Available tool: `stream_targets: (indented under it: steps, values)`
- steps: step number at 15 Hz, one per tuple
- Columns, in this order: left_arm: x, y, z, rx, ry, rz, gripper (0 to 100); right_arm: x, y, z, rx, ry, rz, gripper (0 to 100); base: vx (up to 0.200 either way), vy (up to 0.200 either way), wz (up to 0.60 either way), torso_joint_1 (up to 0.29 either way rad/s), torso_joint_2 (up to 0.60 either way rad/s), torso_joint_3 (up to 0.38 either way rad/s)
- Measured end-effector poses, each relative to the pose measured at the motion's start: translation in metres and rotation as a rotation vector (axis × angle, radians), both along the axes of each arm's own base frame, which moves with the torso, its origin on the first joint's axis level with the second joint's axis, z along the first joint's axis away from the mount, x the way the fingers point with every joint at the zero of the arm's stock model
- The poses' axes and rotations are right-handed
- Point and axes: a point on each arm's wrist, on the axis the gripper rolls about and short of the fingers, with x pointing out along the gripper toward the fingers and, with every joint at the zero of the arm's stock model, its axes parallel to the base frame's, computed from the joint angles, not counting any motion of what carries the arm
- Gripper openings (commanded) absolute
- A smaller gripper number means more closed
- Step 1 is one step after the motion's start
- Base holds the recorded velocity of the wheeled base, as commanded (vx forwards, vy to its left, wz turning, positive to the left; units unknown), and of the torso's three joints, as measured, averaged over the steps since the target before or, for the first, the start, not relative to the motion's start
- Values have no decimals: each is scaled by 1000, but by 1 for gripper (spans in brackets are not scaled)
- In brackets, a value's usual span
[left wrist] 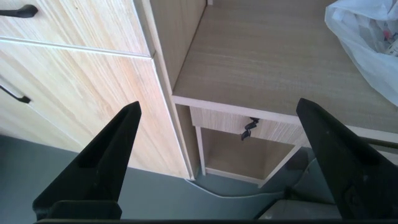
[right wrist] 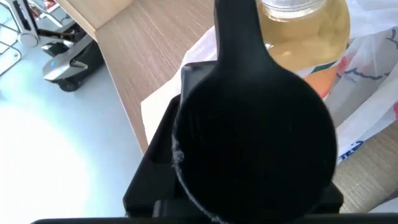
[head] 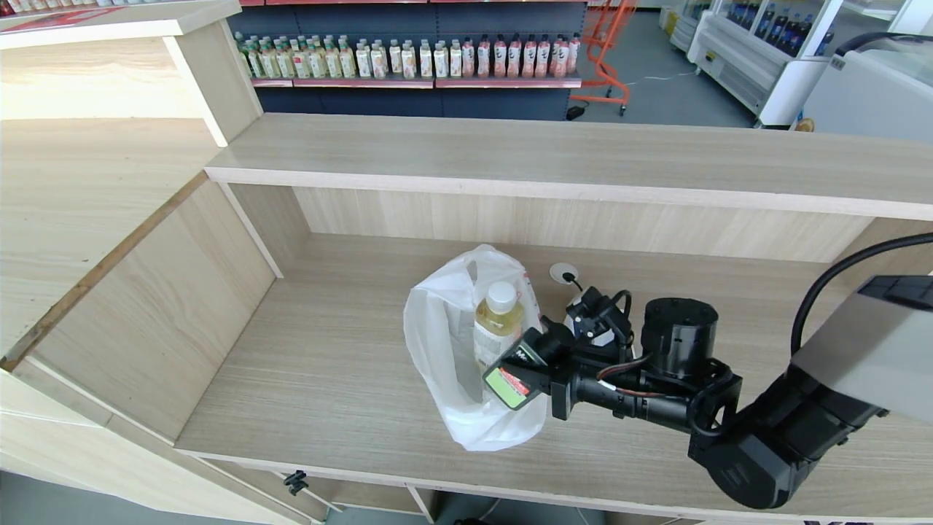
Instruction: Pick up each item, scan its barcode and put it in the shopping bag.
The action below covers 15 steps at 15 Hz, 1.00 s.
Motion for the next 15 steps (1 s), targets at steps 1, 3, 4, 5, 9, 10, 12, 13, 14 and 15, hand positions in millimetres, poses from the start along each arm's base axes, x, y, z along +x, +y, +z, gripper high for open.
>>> stream_targets:
  steps: [1, 3, 4, 5, 9, 10, 12, 13, 14, 15]
  values:
    - [0, 0, 0, 0, 0, 0, 100, 5, 2, -1, 4, -4, -3, 0, 0, 0, 0, 0, 0, 0]
    - [0, 0, 0, 0, 0, 0, 100, 16, 8, 2, 20, -29, -5, 0, 0, 0, 0, 0, 0, 0]
    - [0, 0, 0, 0, 0, 0, 100, 20, 11, 0, 20, -34, -1, 0, 0, 0, 0, 0, 0, 0]
    - [0, 0, 0, 0, 0, 0, 100, 23, 13, -2, 18, -37, -1, 0, 0, 0, 0, 0, 0, 0]
    - [0, 0, 0, 0, 0, 0, 100, 28, 14, -15, -43, -90, 6, 0, 0, 0, 0, 0, 0, 0]
    - [0, 0, 0, 0, 0, 0, 100, 28, 13, -18, -57, -100, 6, 0, 0, 0, 0, 0, 0, 0]
    - [0, 0, 0, 0, 0, 0, 100, 29, 13, -21, -72, -108, 5, 100, 0, 0, 0, 0, 0, 0]
    - [0, 0, 0, 0, 0, 0, 100, 29, 13, -21, -69, -104, 3, 100, 0, 0, 0, 0, 0, 0]
    - [0, 0, 0, 0, 0, 0, 100, 29, 12, -21, -60, -90, -1, 100, 0, 0, 0, 0, 0, 0]
    - [0, 0, 0, 0, 0, 0, 100, 29, 12, -19, -46, -69, -4, 100, 0, 0, 0, 0, 0, 0]
